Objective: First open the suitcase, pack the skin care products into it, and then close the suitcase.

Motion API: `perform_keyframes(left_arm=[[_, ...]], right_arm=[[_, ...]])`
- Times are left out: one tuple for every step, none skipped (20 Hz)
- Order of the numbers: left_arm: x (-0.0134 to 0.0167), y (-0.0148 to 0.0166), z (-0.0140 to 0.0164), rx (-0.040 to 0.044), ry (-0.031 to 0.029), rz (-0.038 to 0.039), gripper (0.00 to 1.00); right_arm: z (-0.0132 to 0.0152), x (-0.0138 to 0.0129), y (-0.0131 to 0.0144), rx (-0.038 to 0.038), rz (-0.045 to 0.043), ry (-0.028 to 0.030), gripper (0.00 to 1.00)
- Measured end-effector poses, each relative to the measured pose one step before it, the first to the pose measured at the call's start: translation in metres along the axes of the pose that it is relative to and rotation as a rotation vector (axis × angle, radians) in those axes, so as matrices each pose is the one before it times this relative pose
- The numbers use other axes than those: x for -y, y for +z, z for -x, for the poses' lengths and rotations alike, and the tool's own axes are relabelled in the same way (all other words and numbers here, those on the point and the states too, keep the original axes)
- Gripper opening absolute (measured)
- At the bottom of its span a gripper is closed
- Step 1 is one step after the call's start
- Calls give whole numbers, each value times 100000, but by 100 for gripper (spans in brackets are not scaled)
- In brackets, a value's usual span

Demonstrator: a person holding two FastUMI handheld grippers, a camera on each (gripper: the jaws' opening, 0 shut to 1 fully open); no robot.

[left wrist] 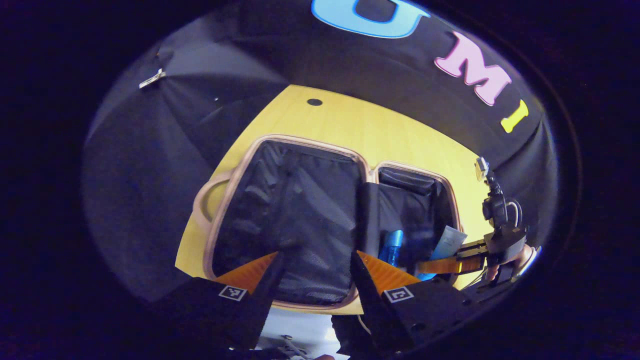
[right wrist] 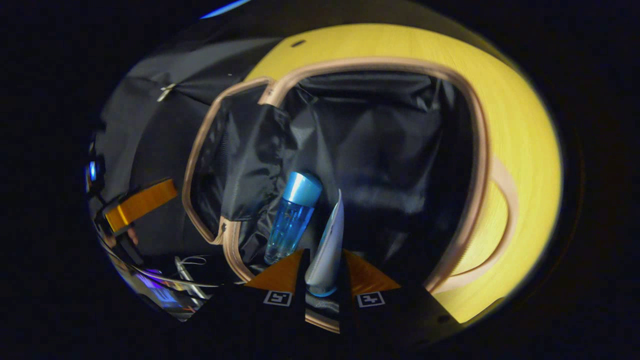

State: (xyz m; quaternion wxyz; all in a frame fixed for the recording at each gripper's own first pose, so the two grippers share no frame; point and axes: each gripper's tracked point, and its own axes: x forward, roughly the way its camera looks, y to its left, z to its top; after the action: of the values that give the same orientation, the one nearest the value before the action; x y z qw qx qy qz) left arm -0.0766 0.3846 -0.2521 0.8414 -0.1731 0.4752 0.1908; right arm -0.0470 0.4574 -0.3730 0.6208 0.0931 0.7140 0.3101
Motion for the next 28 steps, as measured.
perform_keyframes(left_arm=[[-1406,-195,33,-4,974,3403,84],[-1500,-108,138,194,1871,2451,84],[-1445,-181,241,-579,2037,2034,84],[-769,-111,257,-229,1458,2299,84],[-233,100,154,87,-591,1975,84],[-356,278,251,472,-350,1519,84],[-365,324,100,697,225,940,84],[-473,-22,-390,230,798,853,84],[-507,235,-398,-179,1502,1302,84],[-426,335,-340,-642,1203,1554,84],[68,218,-168,-875,-152,413,84],[-221,545,-70,325,810,-580,84],[-597,741,-380,107,1031,-1641,84],[-596,810,-326,648,1538,-1385,84],[-493,950,-406,629,747,-256,84],[-437,763,-437,63,446,1372,84],[-644,1028,-490,164,435,2145,84],[-938,1069,-510,377,971,2236,84],[-1208,1098,-568,-170,1905,1445,84],[-1106,1027,-625,244,2603,660,84],[-1214,838,-859,-773,2440,-413,84],[-903,358,-851,-1508,2644,-689,84],[-796,207,-922,-2465,2456,-989,84],[-550,-53,-1065,-2647,1553,-1121,84],[26,-186,-952,-2450,111,-930,84],[318,-268,-815,-2412,-790,-998,84],[92,-31,-681,-1351,1103,-653,84],[-134,14,-880,-1194,1467,-1546,83]], right_arm=[[-496,635,-323,-2512,-2007,-2832,32],[-503,565,-168,-890,-798,-1927,32],[-329,84,-133,-1519,-595,-222,32],[-242,-228,-189,-2026,-611,435,25],[-257,-12,-123,-1666,-1192,-411,28],[-179,-28,225,52,-1520,-371,32],[147,-87,344,1406,-2009,-473,32],[155,256,303,1705,-1154,-2397,41],[545,416,128,1398,-1324,-2254,34],[910,9,-64,1369,-678,-1208,38],[891,-583,332,2181,-402,1574,31],[179,-1099,-220,2077,437,3624,53],[194,-190,-13,2352,2799,-2431,76],[1673,-548,289,4273,2764,1840,99],[1258,-634,396,3995,2351,3145,98],[1587,-813,341,3727,2186,2414,98],[1292,-429,534,4127,2536,1462,98],[1026,5,603,4758,3072,-41,98],[1020,364,729,4767,2748,-1280,98],[984,162,438,3911,2232,-678,98],[988,135,452,3254,1401,89,98],[855,45,411,2709,474,373,98],[491,197,169,1442,-32,108,98],[195,406,-253,393,-684,-440,97],[28,806,-547,-940,-1160,-2018,97],[-79,719,-447,-614,-2262,-1588,98],[-35,297,-247,-197,-2634,-469,98],[90,188,-453,-384,-1769,38,98]])
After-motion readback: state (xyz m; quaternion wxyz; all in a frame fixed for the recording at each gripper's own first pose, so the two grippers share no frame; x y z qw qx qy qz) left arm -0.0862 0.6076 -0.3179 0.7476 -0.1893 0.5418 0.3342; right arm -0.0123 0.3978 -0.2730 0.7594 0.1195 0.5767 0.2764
